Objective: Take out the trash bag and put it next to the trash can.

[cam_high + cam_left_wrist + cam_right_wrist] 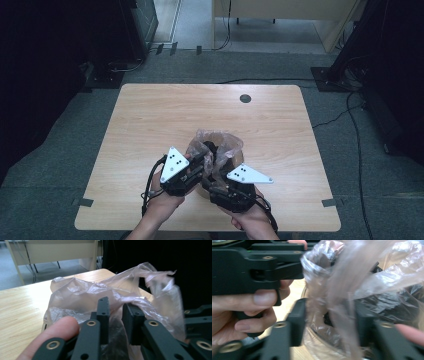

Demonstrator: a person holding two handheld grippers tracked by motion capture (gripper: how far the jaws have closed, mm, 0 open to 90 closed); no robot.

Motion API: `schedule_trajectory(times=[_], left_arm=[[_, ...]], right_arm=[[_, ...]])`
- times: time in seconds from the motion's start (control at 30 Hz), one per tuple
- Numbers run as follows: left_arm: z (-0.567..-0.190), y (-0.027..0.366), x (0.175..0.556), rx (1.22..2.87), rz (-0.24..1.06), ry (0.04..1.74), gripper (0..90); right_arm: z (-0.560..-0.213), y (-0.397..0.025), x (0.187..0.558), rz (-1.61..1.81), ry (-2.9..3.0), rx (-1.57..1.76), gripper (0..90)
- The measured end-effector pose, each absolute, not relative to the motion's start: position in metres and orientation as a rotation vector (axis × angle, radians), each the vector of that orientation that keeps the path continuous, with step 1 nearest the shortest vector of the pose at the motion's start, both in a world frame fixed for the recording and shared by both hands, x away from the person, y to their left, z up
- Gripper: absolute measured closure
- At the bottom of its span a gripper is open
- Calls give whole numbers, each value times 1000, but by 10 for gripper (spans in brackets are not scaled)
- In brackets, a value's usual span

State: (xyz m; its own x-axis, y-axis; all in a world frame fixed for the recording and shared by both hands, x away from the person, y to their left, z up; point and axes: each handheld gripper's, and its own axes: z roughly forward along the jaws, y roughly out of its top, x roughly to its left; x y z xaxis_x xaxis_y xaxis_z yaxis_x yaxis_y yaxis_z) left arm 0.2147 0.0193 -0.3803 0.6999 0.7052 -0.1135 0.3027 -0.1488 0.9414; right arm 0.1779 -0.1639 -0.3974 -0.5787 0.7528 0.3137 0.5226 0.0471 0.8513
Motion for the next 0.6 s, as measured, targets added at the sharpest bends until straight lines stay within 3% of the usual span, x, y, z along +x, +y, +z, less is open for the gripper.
schedule_trajectory(times=[0.1,0.2,0.37,0.6], left_arm=[[-378,23,215,1736,398,799,662],[-376,28,214,1727,383,779,532],[-372,35,211,1707,351,735,374],[-368,44,208,1672,367,713,245]], right_arm=[[-400,-167,180,1563,2075,1330,779],[-399,-171,180,1582,2023,1341,878],[-390,-182,181,1611,1931,1334,900],[-376,-195,180,1645,1815,1289,900]])
